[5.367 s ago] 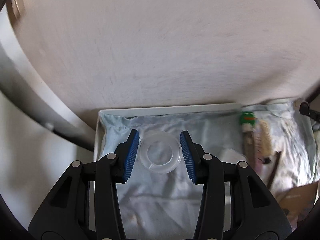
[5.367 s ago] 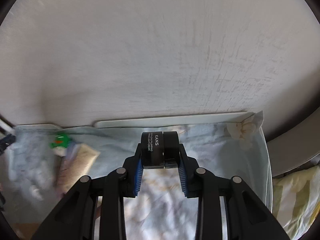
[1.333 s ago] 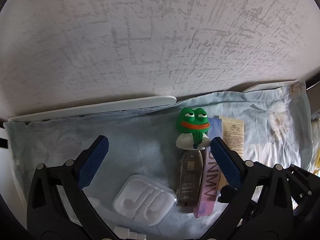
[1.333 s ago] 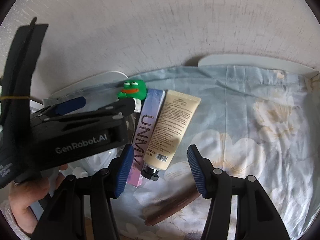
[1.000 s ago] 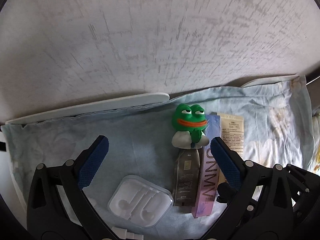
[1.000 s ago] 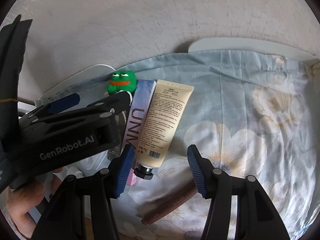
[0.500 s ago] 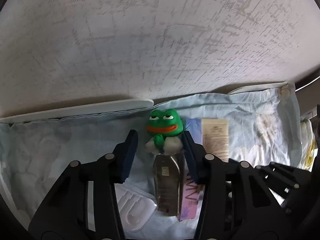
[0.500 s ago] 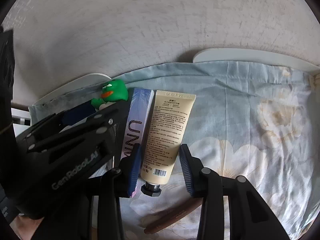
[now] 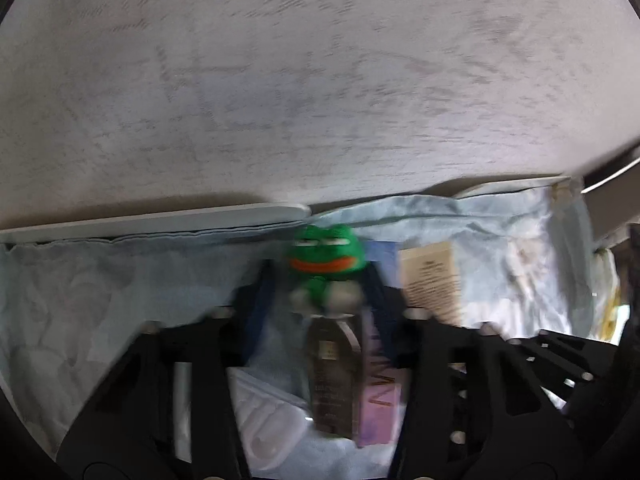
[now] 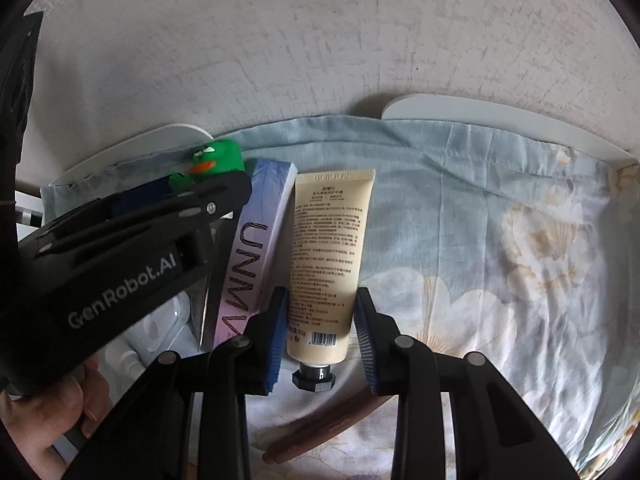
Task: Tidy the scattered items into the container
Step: 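Grasp the green frog figure with the left tool while the right tool grasps the cream tube, then carry the frog figure and cream tube into the box and open both tools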
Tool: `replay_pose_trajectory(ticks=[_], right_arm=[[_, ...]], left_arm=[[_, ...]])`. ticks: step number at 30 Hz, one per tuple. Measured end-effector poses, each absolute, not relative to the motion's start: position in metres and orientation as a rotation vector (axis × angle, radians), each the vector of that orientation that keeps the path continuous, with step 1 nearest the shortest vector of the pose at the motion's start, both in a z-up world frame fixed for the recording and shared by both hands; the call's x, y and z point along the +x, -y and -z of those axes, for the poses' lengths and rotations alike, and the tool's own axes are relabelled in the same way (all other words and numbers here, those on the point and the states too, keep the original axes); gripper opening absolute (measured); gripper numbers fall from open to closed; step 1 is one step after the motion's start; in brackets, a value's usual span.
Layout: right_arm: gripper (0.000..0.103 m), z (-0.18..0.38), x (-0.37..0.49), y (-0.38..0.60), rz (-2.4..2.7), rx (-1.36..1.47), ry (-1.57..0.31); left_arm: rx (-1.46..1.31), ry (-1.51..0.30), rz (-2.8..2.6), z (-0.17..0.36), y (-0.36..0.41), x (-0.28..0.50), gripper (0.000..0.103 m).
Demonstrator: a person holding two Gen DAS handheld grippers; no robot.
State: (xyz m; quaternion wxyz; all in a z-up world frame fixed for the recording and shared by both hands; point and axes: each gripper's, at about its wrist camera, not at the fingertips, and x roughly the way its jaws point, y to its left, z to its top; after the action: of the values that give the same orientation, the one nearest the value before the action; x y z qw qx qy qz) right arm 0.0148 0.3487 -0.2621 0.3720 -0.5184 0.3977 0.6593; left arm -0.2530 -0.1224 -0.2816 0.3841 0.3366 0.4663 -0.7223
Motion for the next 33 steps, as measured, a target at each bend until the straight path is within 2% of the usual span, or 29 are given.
replay_pose_trajectory(ticks=[10, 12, 15, 19, 22, 25, 33], right_arm=[[0.029, 0.249, 0.05, -0.355, -1.708, -1.253, -1.133], [0.028, 0.24, 0.056, -0.356, -1.725, -1.225, -1.15], [0.027, 0.222, 0.066, -0.355, -1.766, -1.175, -1.168], [0.026, 0.187, 0.084, -0.345, -1.845, -1.11, -1.18], [0.026, 0.167, 0.1, -0.326, -1.878, -1.102, -1.174], [0.026, 0.147, 0.076, -0.311, -1.923, -1.074, -1.216], [0.026, 0.113, 0.092, -0.232, -2.17, -1.15, -1.251]], left_arm=[[0.805, -1.168, 1.843, 0.254, 0.12, -0.228, 0.034], [0.795, -1.145, 1.866, 0.256, 0.132, -0.199, 0.034], [0.777, -1.094, 1.905, 0.227, 0.142, -0.182, 0.034], [0.743, -1.022, 1.946, 0.184, 0.118, -0.172, 0.034], [0.72, -1.018, 1.966, 0.172, 0.101, -0.183, 0.034], [0.739, -0.962, 1.976, 0.152, 0.071, -0.18, 0.034], [0.839, -0.894, 1.992, 0.132, -0.039, -0.172, 0.034]])
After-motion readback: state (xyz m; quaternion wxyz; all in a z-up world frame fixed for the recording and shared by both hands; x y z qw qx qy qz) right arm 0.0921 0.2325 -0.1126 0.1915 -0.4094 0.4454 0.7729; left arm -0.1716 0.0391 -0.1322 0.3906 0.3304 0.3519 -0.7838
